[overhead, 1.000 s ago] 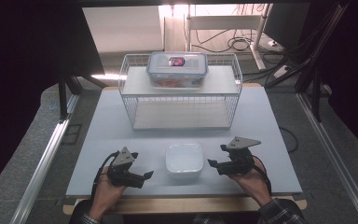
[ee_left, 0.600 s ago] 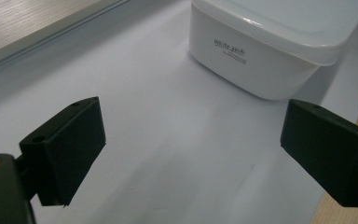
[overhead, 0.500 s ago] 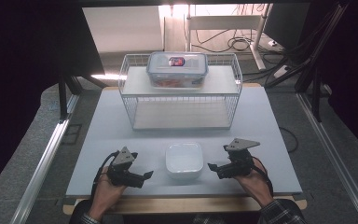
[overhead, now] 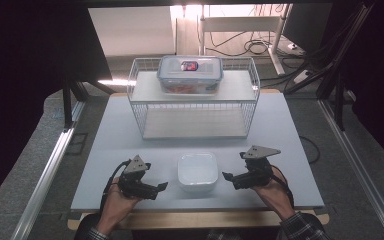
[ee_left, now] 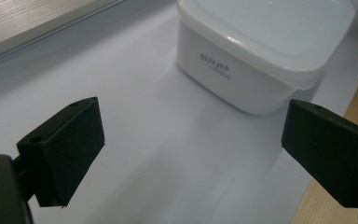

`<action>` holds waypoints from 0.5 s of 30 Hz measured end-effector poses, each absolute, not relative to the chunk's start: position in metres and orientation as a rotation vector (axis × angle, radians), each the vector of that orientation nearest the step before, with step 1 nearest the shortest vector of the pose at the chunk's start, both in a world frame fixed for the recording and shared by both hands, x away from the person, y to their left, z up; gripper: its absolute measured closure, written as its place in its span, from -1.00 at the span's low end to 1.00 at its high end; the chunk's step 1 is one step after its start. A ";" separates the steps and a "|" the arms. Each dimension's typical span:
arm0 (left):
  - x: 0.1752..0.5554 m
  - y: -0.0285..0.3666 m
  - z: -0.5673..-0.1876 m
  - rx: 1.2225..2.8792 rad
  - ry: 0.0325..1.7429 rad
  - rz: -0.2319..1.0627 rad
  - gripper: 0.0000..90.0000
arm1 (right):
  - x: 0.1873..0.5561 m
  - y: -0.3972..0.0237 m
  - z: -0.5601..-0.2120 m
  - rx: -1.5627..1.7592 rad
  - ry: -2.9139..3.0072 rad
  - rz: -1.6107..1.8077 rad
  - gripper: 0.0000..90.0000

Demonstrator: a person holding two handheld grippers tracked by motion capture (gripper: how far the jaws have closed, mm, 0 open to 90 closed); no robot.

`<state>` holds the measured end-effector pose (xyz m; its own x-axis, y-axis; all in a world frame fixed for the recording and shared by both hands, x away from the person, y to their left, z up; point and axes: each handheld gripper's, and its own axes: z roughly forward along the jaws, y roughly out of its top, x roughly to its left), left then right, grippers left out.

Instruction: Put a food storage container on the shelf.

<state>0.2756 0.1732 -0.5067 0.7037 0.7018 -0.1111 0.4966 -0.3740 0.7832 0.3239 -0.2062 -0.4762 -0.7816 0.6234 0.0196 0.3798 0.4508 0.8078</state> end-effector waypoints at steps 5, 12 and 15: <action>0.279 0.165 -0.502 2.073 0.896 0.292 -0.89 | 0.325 -0.200 -0.474 0.877 2.429 1.231 -0.95; 0.287 0.155 -0.495 2.059 0.892 0.311 -0.82 | 0.326 -0.192 -0.466 0.892 2.436 1.238 -0.86; 0.291 0.153 -0.493 2.043 0.899 0.324 -0.69 | 0.327 -0.190 -0.462 0.888 2.447 1.238 -0.70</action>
<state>0.2911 0.1526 -0.4925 0.7068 0.7008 -0.0963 0.4784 -0.3733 0.7949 0.3266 -0.1899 -0.4625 -0.7799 0.6245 0.0422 0.4039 0.4507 0.7961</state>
